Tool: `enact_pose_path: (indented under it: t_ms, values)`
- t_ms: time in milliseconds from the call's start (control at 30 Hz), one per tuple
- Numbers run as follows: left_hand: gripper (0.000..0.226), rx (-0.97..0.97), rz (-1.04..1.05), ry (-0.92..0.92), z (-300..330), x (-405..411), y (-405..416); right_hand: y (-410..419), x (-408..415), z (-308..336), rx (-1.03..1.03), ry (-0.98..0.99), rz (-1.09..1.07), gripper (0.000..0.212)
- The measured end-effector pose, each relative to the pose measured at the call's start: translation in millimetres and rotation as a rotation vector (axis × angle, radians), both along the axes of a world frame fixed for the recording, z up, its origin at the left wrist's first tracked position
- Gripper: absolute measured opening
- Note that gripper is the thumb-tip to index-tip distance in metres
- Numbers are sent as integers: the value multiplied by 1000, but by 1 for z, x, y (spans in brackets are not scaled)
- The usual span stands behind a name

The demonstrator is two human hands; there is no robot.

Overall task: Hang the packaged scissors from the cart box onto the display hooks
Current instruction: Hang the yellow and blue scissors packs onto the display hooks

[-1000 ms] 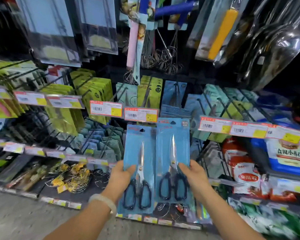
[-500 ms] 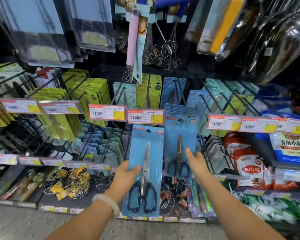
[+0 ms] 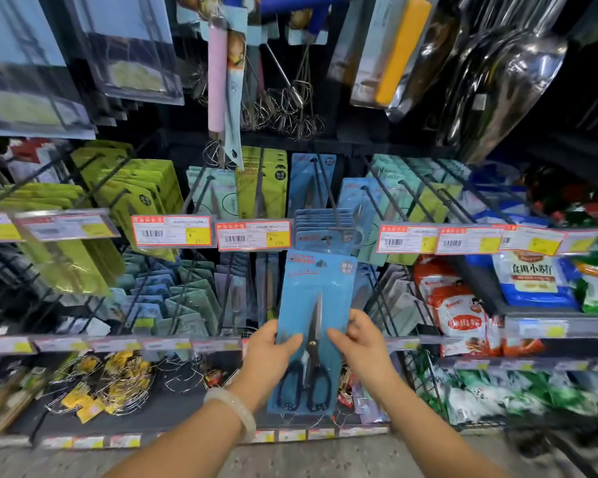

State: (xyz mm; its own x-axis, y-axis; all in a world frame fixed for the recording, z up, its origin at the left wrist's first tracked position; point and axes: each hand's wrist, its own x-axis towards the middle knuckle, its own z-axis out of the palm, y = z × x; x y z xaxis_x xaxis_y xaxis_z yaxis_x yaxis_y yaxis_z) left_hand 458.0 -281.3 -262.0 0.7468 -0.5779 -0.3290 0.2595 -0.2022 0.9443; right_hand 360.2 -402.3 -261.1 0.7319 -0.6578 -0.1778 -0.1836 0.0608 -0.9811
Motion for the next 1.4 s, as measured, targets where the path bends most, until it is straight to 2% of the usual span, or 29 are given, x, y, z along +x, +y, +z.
enact_pose_path:
  t_ms: [133,433,567,667,800,867,933,1000,1100,1167,1267,1367,1400]
  values:
    - [19,-30,54,-80,17,1,-23,-24,6,13,-75,10,-26,20]
    - [15,39,80,-144,12,18,-40,-43,25,13,-125,112,-27,18]
    - [11,152,44,-217,5,36,-57,-56,43,14,-252,234,3,4]
    - [12,221,16,-277,6,48,-72,-70,61,13,-318,374,-2,21]
    - [37,351,-12,-348,-6,68,-92,-88,81,2,-289,426,-2,35]
    - [32,389,-25,-355,-10,77,-102,-94,91,-2,-250,426,-31,42]
    - [16,452,-29,-366,-9,83,-110,-99,98,-4,-246,444,-71,52]
    - [33,509,-15,-355,-9,89,-115,-103,101,-3,-255,482,-87,59]
    - [51,618,5,-271,-17,90,-115,-105,89,-2,-264,572,-64,59]
    - [54,757,-149,-288,-24,76,-111,-102,70,-8,-379,664,-4,55]
    - [37,902,-413,-393,-27,37,-110,-99,32,-22,-521,758,87,59]
    - [58,978,-489,-449,-28,2,-122,-100,-14,-30,-563,806,133,56]
    - [58,1002,-541,-496,-24,-10,-128,-102,-31,-33,-574,823,145,53]
